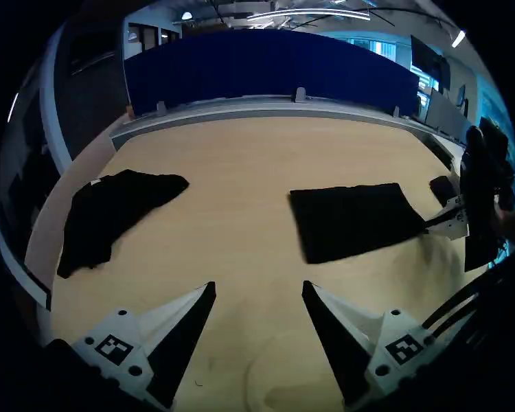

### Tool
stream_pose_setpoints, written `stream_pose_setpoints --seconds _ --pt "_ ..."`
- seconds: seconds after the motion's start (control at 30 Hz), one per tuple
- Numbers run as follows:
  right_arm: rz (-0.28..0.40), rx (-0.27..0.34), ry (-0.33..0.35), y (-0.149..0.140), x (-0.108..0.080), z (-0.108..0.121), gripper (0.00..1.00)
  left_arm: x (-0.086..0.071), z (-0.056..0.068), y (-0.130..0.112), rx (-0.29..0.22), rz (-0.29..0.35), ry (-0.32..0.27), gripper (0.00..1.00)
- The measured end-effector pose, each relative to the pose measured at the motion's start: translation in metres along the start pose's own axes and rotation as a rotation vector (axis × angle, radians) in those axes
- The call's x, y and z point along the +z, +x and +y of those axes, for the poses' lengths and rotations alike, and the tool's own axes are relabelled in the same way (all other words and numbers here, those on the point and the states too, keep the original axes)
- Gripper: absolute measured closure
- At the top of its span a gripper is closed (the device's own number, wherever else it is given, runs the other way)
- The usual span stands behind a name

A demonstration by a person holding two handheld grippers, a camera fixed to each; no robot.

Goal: Fold towel

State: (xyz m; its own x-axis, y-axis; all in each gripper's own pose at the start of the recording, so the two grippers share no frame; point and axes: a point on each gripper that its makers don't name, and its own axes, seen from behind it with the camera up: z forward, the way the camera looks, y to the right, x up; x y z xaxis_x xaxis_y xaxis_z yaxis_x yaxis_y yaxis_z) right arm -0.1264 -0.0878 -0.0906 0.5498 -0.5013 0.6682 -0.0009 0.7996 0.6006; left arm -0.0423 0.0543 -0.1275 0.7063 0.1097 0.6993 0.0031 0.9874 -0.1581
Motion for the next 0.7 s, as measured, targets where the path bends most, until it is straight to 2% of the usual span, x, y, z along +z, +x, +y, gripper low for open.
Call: stream_pose_setpoints --seconds 0.17,0.4,0.7 --pt "0.005 -0.010 -0.001 0.002 0.000 0.001 0.95 0.000 0.001 -0.001 0.002 -0.001 0.000 0.06" --pt "0.016 -0.037 -0.007 0.006 -0.001 -0.001 0.96 -0.001 0.001 0.000 0.001 0.000 -0.001 0.07" --pt "0.076 -0.053 -0.023 0.034 -0.017 0.000 0.96 -0.002 0.001 0.001 0.003 0.002 -0.001 0.07"
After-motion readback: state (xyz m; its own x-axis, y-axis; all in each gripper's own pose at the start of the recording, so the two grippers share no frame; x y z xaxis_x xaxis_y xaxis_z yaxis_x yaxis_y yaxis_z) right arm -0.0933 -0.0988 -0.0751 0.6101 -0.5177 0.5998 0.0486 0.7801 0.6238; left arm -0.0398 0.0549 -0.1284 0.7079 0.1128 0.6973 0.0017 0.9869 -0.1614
